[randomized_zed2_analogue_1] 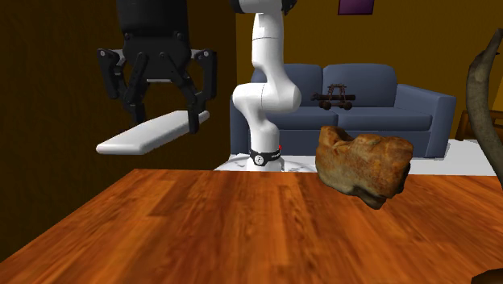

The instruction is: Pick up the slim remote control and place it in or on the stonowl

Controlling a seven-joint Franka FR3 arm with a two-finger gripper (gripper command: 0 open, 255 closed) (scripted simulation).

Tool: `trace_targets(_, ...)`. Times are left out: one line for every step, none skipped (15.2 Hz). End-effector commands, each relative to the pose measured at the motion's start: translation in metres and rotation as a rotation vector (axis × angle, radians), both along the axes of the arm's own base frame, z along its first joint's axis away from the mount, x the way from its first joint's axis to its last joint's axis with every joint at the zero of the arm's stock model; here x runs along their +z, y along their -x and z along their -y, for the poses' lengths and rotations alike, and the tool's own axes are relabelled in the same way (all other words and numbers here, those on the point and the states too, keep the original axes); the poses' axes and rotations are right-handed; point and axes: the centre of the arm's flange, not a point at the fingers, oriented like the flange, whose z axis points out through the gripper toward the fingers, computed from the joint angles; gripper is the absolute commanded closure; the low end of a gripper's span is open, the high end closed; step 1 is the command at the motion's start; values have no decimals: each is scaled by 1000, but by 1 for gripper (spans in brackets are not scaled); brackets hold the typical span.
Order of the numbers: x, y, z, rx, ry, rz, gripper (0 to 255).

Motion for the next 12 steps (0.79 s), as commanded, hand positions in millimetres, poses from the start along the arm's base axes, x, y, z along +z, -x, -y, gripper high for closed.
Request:
trace_targets(10,-1,-1,0,0,0,255)
trace_targets(15,-1,-1,0,0,0,255)
trace_targets(21,-1,-1,0,0,0,255)
trace_targets(26,-1,-1,0,0,0,255)
trace_targets(31,-1,-1,0,0,0,255)
trace_targets(37,-1,-1,0,0,0,255)
trace_targets(42,-1,-1,0,0,0,255)
trace_targets(47,-1,-1,0,0,0,255)
trace_targets(51,-1,-1,0,0,0,255)
trace_targets(51,9,-10,0,0,0,255)
trace_targets(51,18,-19,0,0,0,255)
trace_targets(52,28,-28,0,0,0,255)
